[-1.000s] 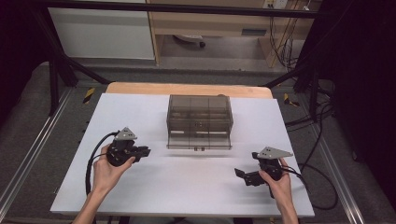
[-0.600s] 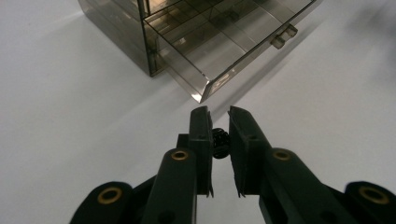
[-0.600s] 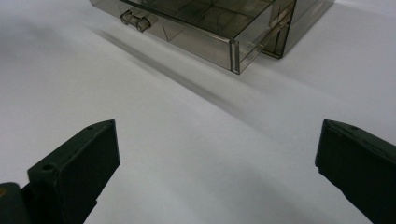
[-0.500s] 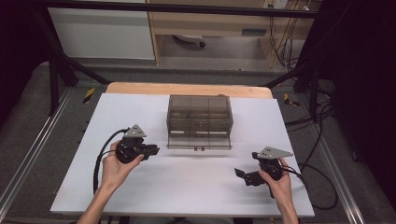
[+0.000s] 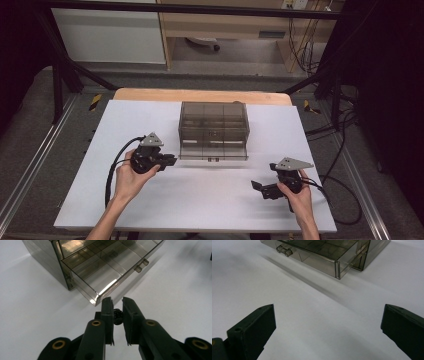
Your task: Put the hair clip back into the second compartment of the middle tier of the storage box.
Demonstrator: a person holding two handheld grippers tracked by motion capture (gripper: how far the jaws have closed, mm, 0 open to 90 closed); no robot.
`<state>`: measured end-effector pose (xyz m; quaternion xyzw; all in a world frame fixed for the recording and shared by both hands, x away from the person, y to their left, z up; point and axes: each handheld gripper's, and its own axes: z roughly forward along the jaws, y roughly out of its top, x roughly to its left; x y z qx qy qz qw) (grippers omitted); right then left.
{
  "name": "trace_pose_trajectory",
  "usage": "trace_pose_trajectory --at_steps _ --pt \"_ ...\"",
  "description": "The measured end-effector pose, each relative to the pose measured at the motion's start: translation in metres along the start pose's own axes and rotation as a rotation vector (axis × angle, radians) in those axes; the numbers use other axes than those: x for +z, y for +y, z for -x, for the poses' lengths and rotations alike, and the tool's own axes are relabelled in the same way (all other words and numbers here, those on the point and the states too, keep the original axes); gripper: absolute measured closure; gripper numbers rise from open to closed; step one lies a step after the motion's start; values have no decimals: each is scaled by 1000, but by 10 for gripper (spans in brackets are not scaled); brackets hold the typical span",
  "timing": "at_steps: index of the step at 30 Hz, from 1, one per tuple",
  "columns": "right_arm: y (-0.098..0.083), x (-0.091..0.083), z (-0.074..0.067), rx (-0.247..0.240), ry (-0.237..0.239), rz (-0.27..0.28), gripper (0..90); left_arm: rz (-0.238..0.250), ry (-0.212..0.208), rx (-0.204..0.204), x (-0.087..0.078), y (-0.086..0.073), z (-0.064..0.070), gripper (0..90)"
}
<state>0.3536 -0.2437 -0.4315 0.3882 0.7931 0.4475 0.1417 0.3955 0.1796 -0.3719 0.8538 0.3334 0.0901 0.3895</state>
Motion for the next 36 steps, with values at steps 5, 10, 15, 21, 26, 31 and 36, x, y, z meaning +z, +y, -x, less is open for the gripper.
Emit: trace_pose_trajectory --at_steps 5,10,15,21,26,31,36 --pt "0 0 0 -1 0 -3 6 -3 -8 9 3 4 2 788" --pt "0 0 0 -2 1 -8 6 -1 -14 11 5 7 4 789" --pt "0 0 0 -1 1 -9 6 -4 -24 19 8 11 6 788" --pt "0 0 0 -2 1 -9 6 -2 -30 23 11 17 8 789" --pt "0 0 0 -3 1 -9 6 -6 -37 33 14 23 10 788" --pt "0 0 0 -5 1 -7 6 -12 -40 41 19 29 12 788" --pt "0 0 0 -5 2 -8 6 -15 -44 49 23 34 14 788"
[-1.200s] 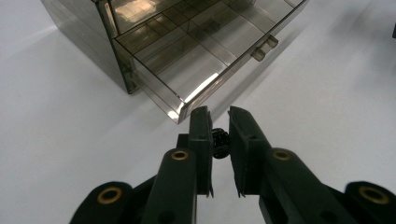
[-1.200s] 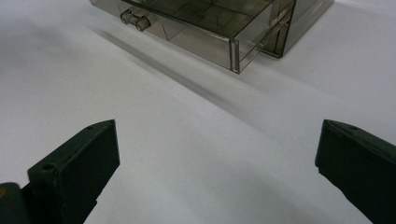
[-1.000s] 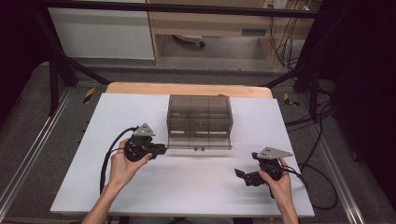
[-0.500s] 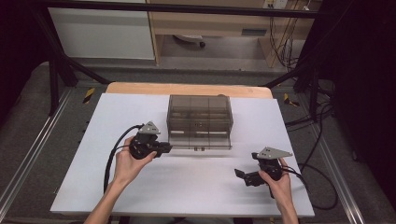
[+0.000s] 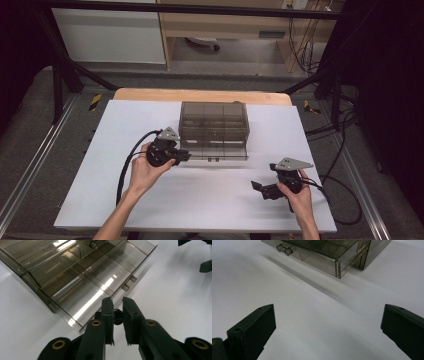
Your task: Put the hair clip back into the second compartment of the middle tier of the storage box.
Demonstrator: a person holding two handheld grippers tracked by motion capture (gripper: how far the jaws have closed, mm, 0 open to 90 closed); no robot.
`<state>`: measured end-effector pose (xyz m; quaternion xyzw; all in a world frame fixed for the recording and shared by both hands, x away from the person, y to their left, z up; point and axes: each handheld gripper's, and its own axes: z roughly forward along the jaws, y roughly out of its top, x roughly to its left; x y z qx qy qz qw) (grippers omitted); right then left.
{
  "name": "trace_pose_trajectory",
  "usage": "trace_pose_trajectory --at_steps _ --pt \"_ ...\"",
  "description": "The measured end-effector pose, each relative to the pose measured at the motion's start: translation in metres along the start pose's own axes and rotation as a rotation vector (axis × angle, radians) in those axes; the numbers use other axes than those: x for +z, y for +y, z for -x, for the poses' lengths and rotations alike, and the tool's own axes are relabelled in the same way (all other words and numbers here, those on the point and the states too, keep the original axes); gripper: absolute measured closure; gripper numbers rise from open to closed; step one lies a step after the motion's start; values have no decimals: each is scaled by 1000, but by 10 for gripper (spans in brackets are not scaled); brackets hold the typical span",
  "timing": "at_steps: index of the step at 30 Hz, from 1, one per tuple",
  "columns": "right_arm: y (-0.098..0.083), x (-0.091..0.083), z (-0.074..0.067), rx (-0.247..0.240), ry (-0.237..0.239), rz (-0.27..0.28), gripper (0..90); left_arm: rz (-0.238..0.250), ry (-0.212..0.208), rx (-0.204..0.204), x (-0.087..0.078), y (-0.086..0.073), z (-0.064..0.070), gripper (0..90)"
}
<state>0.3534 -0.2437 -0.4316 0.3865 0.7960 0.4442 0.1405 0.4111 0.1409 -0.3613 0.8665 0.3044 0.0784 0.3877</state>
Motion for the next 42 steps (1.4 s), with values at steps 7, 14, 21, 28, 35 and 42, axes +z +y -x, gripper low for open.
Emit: trace_pose_trajectory --at_steps 7,14,21,28,35,42 --pt "0 0 0 1 -1 1 6 -4 -2 8 4 7 2 789" --pt "0 0 0 1 -1 -2 6 -11 -2 10 9 13 3 789" --pt "0 0 0 1 -1 -1 6 -14 -5 17 16 19 5 789" --pt "0 0 0 1 -1 -1 6 -17 -9 15 23 22 4 789" --pt "0 0 0 -1 -1 -3 6 -17 -6 14 28 24 3 789" --pt "0 1 0 -4 -2 -3 6 -15 -4 15 34 31 4 788"
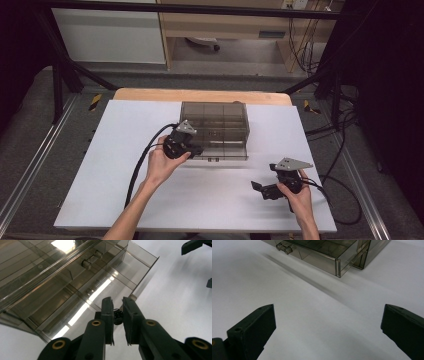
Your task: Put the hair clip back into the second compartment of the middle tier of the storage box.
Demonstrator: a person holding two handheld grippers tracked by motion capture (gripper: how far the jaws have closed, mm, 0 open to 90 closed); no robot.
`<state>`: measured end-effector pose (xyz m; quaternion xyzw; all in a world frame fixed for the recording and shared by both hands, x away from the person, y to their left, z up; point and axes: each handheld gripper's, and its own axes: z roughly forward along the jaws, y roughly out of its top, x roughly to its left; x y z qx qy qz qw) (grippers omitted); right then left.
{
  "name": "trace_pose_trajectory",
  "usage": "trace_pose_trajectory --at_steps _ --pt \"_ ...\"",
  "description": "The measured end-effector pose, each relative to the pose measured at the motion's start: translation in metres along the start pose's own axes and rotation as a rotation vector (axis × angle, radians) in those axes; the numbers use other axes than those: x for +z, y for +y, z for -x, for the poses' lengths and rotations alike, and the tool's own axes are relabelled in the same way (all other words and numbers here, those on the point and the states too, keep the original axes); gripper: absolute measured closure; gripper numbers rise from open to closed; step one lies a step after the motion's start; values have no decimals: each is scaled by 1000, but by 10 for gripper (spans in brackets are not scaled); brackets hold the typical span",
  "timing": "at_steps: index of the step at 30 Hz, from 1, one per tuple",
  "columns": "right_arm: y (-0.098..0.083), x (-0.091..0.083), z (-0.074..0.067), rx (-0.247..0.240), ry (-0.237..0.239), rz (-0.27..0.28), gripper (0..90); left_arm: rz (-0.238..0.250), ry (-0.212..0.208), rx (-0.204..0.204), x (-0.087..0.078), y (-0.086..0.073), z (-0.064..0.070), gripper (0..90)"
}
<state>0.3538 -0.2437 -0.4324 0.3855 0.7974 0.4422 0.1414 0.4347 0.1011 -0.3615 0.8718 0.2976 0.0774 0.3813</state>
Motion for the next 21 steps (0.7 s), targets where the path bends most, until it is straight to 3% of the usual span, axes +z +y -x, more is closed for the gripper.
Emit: trace_pose_trajectory --at_steps 21 --pt "0 0 0 -1 3 -1 6 -3 13 -4 21 10 -3 788"
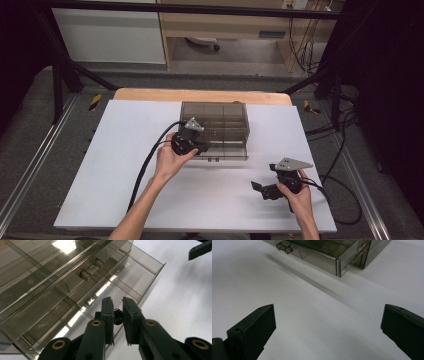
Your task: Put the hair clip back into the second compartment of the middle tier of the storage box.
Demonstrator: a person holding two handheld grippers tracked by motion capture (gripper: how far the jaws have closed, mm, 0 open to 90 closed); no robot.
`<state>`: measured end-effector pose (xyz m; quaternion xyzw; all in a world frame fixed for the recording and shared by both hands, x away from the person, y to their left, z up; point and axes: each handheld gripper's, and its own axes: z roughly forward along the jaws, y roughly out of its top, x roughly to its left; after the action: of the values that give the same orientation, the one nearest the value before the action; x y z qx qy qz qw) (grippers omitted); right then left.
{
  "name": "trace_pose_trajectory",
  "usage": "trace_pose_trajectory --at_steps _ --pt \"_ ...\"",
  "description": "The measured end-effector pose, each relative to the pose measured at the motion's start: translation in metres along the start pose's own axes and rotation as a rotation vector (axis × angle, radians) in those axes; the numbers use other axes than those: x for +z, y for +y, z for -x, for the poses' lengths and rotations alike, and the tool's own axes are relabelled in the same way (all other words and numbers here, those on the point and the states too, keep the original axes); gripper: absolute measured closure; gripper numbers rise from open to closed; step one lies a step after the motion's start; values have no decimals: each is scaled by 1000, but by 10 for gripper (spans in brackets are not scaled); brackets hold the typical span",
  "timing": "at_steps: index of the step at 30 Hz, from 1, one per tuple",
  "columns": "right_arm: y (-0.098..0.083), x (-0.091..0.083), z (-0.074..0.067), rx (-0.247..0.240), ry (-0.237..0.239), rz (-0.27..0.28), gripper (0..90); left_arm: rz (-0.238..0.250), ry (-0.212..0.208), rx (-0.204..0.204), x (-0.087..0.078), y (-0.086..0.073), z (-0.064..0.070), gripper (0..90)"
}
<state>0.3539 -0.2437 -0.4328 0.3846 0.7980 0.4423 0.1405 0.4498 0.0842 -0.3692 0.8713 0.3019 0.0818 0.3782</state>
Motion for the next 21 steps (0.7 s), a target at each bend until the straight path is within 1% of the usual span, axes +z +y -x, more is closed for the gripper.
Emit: trace_pose_trajectory --at_steps 4,13,21 --pt "0 0 0 0 -1 -1 6 -1 6 -2 3 1 -2 788" --pt "0 0 0 -1 -1 0 6 -10 15 11 12 0 -3 788" --pt "0 0 0 -1 1 -1 6 -25 13 16 20 0 -3 788"
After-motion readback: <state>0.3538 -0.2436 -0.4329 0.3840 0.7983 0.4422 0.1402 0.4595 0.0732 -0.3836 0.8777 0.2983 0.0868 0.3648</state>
